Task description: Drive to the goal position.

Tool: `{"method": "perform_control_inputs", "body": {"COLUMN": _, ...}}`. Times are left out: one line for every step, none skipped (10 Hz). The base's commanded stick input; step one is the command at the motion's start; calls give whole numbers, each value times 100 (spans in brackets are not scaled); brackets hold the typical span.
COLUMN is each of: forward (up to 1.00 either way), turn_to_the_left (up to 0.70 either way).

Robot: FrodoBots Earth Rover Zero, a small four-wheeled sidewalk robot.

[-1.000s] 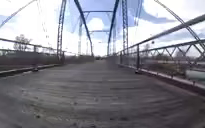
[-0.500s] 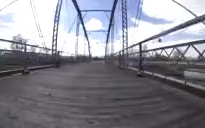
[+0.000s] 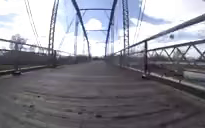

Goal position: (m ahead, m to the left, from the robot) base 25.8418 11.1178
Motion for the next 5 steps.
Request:
{"method": "perform_control_inputs", "body": {"forward": 100, "turn_to_the_left": 0}}
{"method": "perform_control_inputs", "body": {"forward": 100, "turn_to_the_left": 0}}
{"method": "perform_control_inputs", "body": {"forward": 100, "turn_to_the_left": 0}}
{"method": "perform_control_inputs", "body": {"forward": 100, "turn_to_the_left": 0}}
{"method": "perform_control_inputs", "body": {"forward": 100, "turn_to_the_left": 0}}
